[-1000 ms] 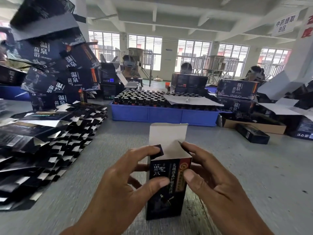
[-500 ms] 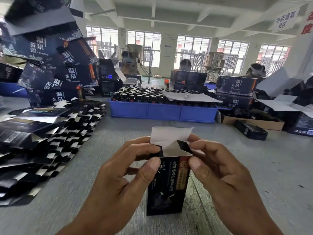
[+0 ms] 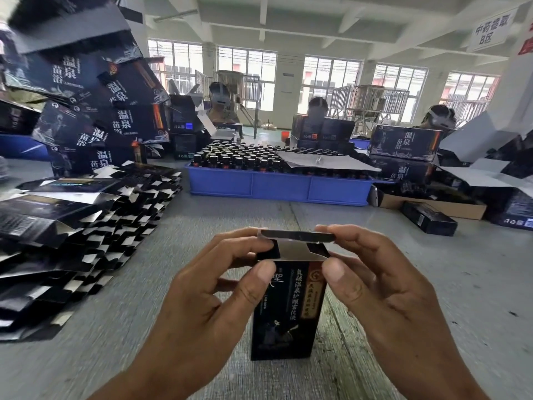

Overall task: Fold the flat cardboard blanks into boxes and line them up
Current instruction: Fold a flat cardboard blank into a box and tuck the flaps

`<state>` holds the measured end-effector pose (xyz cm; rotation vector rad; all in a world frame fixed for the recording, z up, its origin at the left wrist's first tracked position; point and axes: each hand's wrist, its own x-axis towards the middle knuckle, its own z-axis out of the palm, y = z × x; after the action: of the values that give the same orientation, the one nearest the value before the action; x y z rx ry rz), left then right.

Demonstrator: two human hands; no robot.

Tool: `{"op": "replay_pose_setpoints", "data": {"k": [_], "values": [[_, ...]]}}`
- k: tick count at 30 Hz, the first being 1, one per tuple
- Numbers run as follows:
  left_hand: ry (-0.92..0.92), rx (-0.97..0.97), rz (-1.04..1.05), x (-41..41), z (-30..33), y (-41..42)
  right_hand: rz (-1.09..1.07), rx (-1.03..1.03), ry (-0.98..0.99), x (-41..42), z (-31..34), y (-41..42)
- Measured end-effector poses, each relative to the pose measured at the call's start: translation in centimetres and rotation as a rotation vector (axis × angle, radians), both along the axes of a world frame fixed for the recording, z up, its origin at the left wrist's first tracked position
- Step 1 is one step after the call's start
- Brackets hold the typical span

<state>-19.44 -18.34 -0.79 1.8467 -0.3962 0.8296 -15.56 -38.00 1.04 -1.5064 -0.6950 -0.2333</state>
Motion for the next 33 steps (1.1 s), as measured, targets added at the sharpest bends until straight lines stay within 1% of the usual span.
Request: {"op": "replay_pose_setpoints", "data": {"k": [3,9,17,20,23,27,33], "values": [[0.001,-0.010,-0.009,-0.14,0.09,-0.18,-0.046,0.023,-0.021,0.08,-0.04,0.18],[-0.003,-0.107,0.017,-0.11,0.08,-0.70,-0.083,0.035,-0.023,0.35,-0.21,0.17],[-0.008,-0.149,0.027,-0.07,0.21,-0.75,-0.132,-0.024,-0.044,0.20,-0.04,0.00],[0.007,-0.172,0.008,0.01,0.22,-0.62,-0.120,-0.006,-0.049,0.13,0.04,-0.07],[-0.026,-0.119,0.029,-0.02,0.21,-0.59,-0.107,0.011,-0.060,0.10,0.09,0.01],[-0.045,-0.105,-0.045,-0.17,0.17,-0.76,-0.117,0.002,-0.090,0.18,-0.08,0.05],[-0.073,-0.086,-0.055,-0.14,0.15,-0.63,-0.129,-0.038,-0.168,0.56,-0.56,-0.22]]}}
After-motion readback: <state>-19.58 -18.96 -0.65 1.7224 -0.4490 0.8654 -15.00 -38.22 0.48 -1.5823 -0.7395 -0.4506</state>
